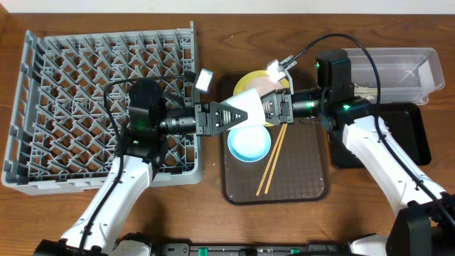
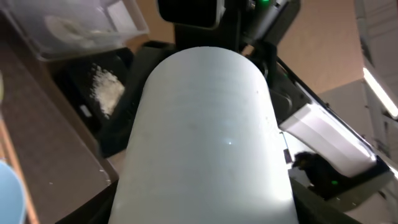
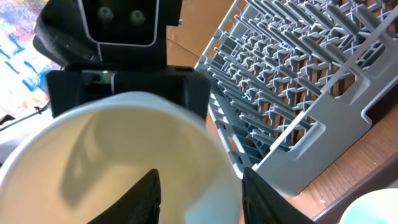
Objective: Sort waste into correct bins and load items into the dishwasher rack
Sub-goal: 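Lower the white cup upside down into the dish rack with left gripper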
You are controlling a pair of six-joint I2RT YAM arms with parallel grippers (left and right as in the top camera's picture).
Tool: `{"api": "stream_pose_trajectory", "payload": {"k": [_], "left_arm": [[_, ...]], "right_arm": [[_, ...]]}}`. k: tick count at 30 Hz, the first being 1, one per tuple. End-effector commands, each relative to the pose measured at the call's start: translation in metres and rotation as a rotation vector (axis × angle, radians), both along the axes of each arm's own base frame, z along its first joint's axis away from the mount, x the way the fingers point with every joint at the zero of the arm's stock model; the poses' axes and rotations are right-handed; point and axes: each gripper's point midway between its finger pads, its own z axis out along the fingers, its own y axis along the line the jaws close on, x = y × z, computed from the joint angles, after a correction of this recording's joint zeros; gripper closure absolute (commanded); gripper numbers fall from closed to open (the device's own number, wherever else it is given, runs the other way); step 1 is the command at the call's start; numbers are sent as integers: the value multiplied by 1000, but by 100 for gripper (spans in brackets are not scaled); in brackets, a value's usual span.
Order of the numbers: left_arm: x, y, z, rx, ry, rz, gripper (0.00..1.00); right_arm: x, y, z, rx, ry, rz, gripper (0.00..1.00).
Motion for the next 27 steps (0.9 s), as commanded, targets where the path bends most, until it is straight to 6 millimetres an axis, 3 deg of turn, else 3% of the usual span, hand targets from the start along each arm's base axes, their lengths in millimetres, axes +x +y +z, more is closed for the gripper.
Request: {"api": "stream_pose_trajectory", "payload": {"k": [1,5,10,15,19,23,27], "left_arm": [[17,14,3,21,-122,72,57],[33,38,3,31,-142,153,57],[50,72,-3,59,-157,255,58],[71,112,-25,142,-121,422,59],[81,142,-44,223,-74,537,61],[83,168,-62,361,-33,636,62],[74,193,-71,586,0,707,63]], "right_arm": [[4,-7,1,15,4,0,58],[17,-27,1,21,13,-54,53],[38,-53,-5,-12,-11,-160,57],[58,-73,-49,-234,-12,-329,60],[53,-90,-81,-411,7,-376,62],[46,-105,-94,-540,0,-397,62],[39,-123,-94,-663,-30,-429,61]]}}
